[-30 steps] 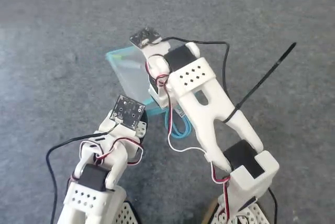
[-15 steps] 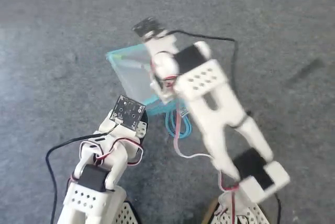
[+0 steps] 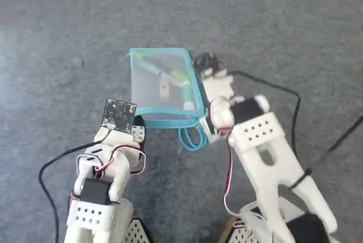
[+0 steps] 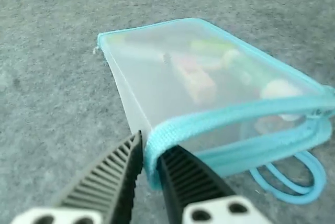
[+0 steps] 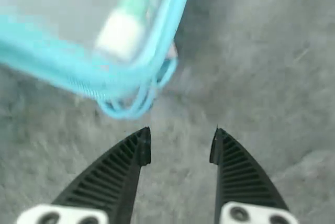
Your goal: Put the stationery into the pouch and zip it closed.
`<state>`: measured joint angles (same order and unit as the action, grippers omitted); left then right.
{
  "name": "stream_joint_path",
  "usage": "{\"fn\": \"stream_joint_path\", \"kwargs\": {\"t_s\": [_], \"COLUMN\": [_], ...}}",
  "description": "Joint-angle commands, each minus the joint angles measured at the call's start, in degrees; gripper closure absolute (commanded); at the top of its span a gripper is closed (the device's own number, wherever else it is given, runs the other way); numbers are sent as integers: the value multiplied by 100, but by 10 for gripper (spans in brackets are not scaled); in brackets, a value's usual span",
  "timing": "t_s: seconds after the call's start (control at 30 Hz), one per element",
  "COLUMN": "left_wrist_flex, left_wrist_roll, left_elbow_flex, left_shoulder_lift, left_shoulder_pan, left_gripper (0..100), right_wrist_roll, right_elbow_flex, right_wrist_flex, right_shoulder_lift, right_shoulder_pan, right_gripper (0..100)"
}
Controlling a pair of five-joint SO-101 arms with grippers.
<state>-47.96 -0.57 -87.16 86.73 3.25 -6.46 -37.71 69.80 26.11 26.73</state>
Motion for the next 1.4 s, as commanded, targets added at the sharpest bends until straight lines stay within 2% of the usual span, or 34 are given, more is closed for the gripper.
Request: {"fn": "stream_joint_path", "kwargs": {"t_s": [0.0,0.13,0.33,0.5,0.77,1.37], "left_wrist_flex": [202,378,563,563,527,554], "left_wrist_roll": [273,281,264,281,281,290], "left_elbow_flex": [321,374,356,347,338,242], "left_shoulder_lift": [88,88,53,62,79,79], "left_shoulder_pan": [-185,-730,-949,-958,-1196,-1187], "left_gripper": [987,987,987,987,987,987], "right_wrist_roll": [-44,0,993,985,941,932], "right_elbow_flex": [-369,-747,-1037,-1134,-1890,-1916], "right_wrist_flex": [-224,-312,-690,-848,-1657,-1974], "right_shoulder_lift": [338,330,330,321,382,365], "right_shoulder_pan": [-75,-57,127,198,198,207], "right_gripper": [808,808,808,806,808,808]}}
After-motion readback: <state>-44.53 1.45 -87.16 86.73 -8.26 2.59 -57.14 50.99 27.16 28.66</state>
